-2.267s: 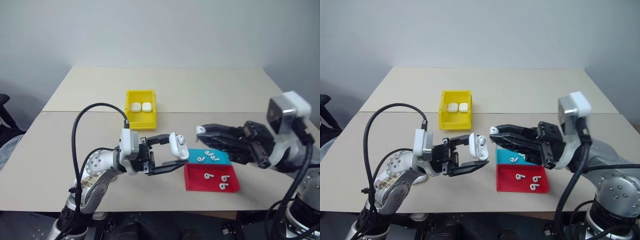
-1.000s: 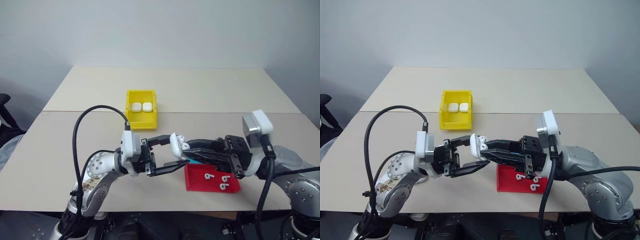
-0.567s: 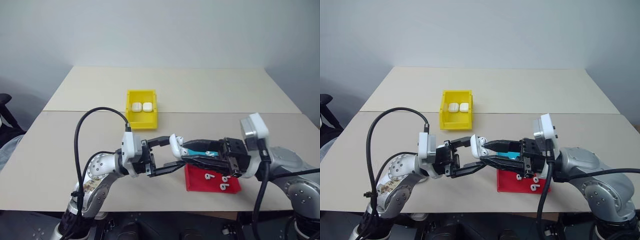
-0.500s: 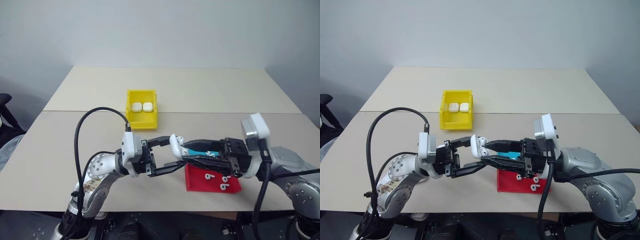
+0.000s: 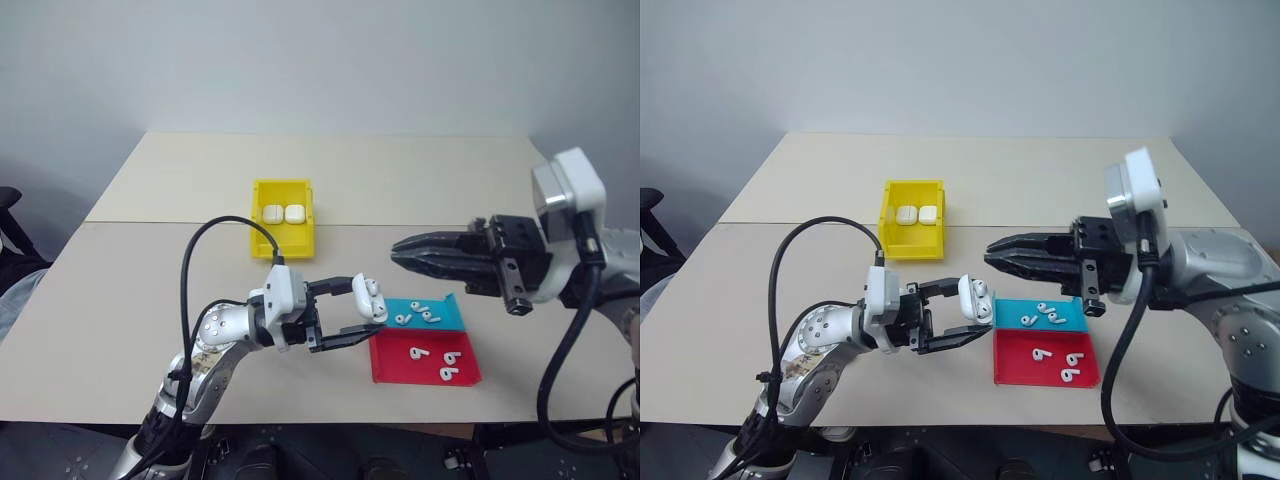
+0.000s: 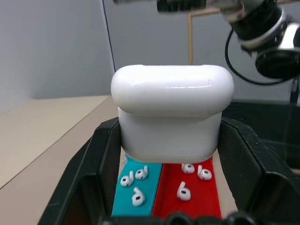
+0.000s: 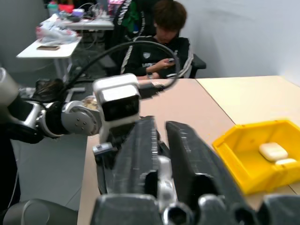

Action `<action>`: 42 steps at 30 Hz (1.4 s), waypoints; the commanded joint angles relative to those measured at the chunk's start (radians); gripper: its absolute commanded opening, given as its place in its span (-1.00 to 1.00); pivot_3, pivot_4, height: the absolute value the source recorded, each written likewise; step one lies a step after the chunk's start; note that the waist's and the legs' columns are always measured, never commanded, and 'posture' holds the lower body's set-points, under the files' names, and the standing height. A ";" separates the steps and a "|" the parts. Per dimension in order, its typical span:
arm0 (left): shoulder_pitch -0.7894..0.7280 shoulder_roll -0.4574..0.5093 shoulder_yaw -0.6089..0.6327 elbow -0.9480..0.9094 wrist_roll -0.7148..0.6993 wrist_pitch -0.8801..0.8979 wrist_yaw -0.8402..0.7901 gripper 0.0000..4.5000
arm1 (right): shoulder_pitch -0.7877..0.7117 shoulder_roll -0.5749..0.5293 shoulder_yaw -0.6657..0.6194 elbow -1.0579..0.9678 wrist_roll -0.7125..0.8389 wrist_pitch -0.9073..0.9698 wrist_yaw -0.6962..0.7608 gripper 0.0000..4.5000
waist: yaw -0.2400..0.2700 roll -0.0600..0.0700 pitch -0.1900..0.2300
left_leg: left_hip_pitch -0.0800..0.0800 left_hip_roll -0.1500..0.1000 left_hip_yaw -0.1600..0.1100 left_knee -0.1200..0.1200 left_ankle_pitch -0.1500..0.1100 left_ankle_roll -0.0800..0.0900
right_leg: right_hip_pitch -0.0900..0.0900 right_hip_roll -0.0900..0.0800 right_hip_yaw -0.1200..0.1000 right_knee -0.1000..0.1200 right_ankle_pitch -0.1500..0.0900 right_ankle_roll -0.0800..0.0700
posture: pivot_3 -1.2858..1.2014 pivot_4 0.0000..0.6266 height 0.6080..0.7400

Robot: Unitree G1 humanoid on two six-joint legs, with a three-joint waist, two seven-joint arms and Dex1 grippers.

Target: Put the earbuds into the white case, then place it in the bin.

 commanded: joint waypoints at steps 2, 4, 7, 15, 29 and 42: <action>-0.052 -0.041 -0.028 0.030 0.048 -0.042 0.017 0.23 | -0.114 0.007 0.090 0.020 -0.031 0.034 0.015 -0.99 | 0.001 0.000 0.000 | 0.000 0.000 0.000 0.000 0.000 0.000 | 0.000 0.000 0.000 0.000 0.000 0.000 | 0.03 -0.52 1.00; -0.060 -0.054 -0.030 0.040 0.057 -0.055 0.013 0.23 | -0.142 0.013 0.143 0.012 -0.087 0.026 0.016 -0.99 | 0.001 0.000 0.000 | 0.000 0.000 0.000 0.000 0.000 0.000 | 0.000 0.000 0.000 0.000 0.000 0.000 | 0.03 -0.52 1.00; -0.060 -0.066 -0.024 0.037 0.055 -0.065 0.011 0.23 | -0.157 0.012 0.219 -0.009 -0.172 0.004 0.039 -0.99 | 0.001 0.000 0.000 | -0.002 0.000 0.000 0.000 0.000 0.000 | -0.002 0.000 0.000 -0.001 0.000 0.000 | 0.03 -0.52 1.00; -0.036 -0.068 -0.007 0.013 0.054 -0.084 0.017 0.23 | -0.131 0.001 0.296 -0.022 -0.346 -0.041 0.091 -0.99 | 0.002 0.000 0.000 | -0.003 0.000 0.000 0.001 0.000 0.000 | -0.003 0.000 0.000 0.000 0.000 0.000 | 0.03 -0.52 1.00; -0.025 -0.069 0.022 0.006 0.037 -0.092 0.012 0.23 | -0.098 0.000 0.117 0.018 -0.279 -0.063 0.121 -0.99 | 0.007 0.000 0.000 | -0.003 0.000 0.000 0.001 0.000 0.000 | -0.003 0.000 -0.001 0.000 0.000 0.000 | 0.03 -0.52 1.00; -0.446 -0.251 0.204 0.502 0.471 -0.115 0.777 0.23 | 0.032 0.016 -0.025 0.032 -0.252 -0.051 -0.022 -0.99 | 0.026 0.000 0.000 | -0.007 -0.001 -0.003 0.008 -0.001 0.003 | -0.002 0.000 -0.003 0.001 0.001 0.002 | 0.03 -0.52 1.00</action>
